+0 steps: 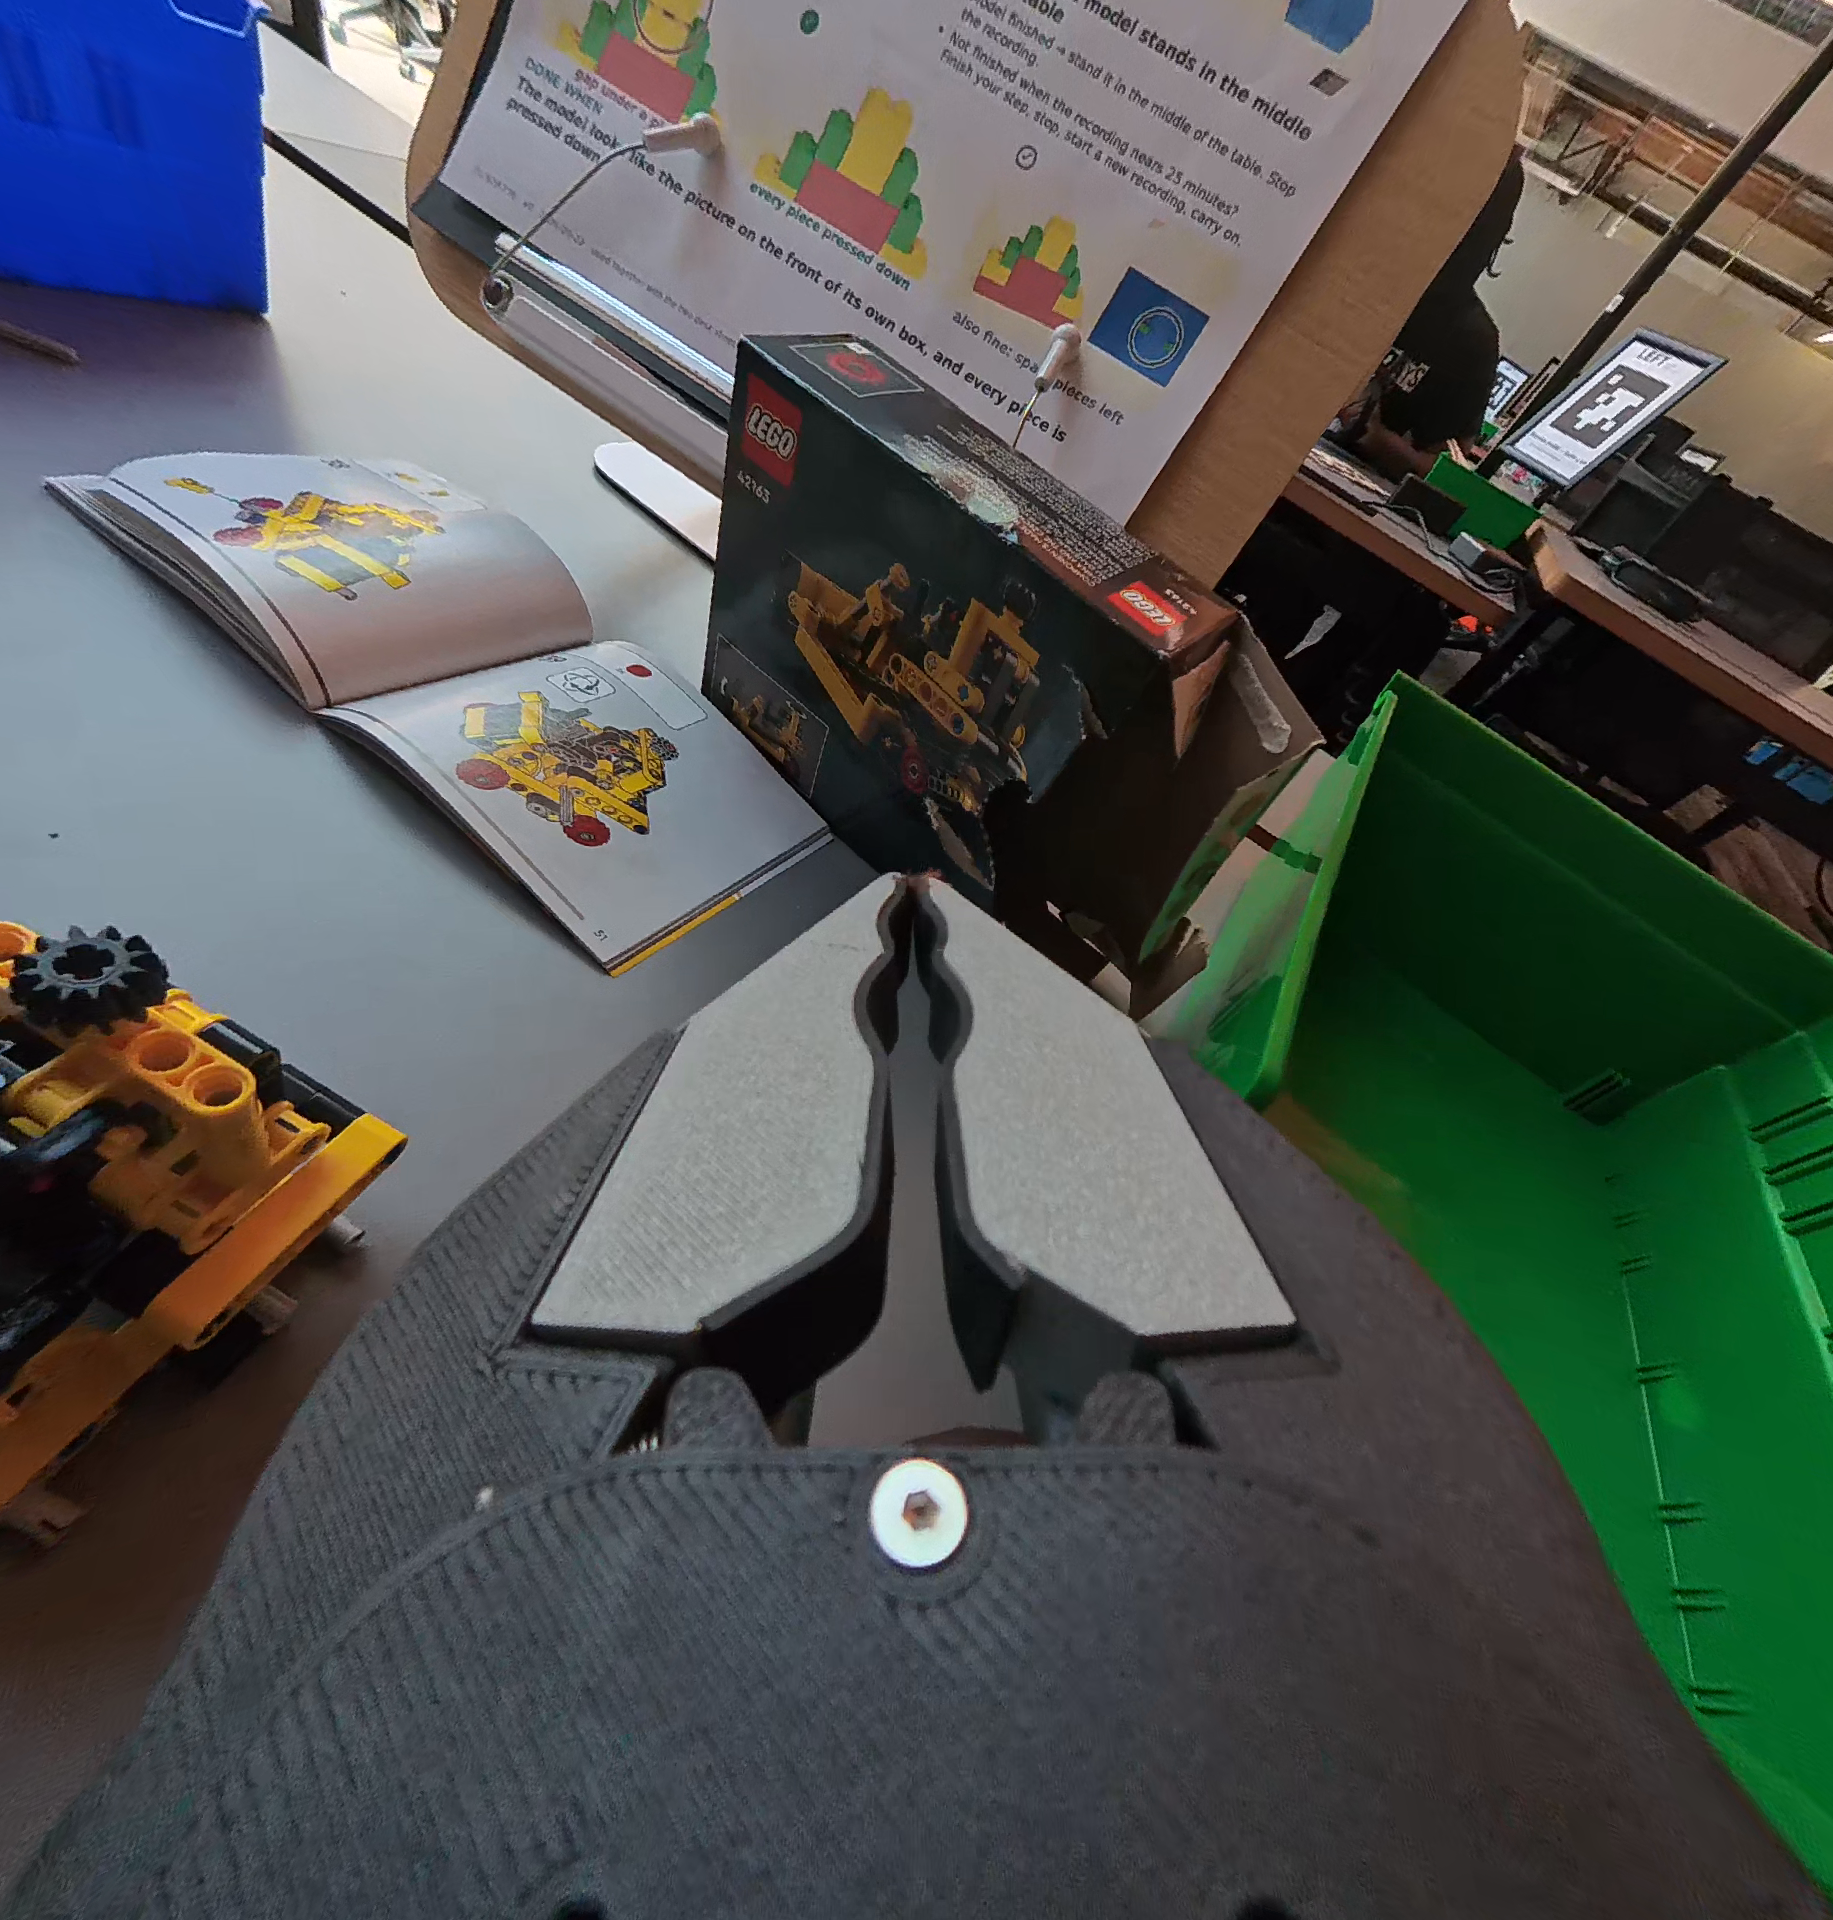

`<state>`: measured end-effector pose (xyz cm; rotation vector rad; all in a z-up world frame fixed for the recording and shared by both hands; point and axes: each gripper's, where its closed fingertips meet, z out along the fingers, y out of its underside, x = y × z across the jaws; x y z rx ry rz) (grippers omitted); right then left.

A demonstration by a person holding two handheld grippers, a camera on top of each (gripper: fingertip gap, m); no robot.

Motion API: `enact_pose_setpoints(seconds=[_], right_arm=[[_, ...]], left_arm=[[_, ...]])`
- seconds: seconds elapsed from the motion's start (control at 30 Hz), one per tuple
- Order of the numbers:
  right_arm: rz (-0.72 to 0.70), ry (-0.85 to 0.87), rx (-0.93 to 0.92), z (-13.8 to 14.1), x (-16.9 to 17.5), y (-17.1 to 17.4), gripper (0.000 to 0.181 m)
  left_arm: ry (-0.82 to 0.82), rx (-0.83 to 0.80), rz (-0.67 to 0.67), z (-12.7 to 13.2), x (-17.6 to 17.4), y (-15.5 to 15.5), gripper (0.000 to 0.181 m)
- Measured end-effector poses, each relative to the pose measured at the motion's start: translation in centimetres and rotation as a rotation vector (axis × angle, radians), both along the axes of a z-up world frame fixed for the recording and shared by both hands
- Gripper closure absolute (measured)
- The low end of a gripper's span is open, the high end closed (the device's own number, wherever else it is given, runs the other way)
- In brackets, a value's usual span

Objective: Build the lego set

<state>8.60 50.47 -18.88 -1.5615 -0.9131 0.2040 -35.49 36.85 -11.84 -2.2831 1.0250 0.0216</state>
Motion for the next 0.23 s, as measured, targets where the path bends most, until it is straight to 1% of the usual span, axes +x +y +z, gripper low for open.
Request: enact_pose_setpoints(seconds=[0.03,0.1,0.13,0.17,0.23], right_arm=[[0.004,0.003,0.001,0.1,0.0,-0.1,0.181],[0.013,0.011,0.003,0.3,-0.1,-0.2,0.181],[0.018,0.015,0.003,0.3,-0.2,-0.3,0.181],[0.024,0.019,0.002,0.4,-0.2,-0.4,0.181],[0.038,0.024,-0.008,0.4,-0.4,-0.6,0.181]], left_arm=[[-0.079,0.051,-0.058,1.4,2.9,-0.1,0.168],[-0.216,0.109,-0.185,3.2,8.7,-1.1,0.168],[-0.275,0.123,-0.240,3.6,11.4,-1.6,0.168],[-0.324,0.105,-0.296,3.2,14.0,-2.2,0.168],[-0.365,0.052,-0.372,1.2,18.5,-2.9,0.168]])
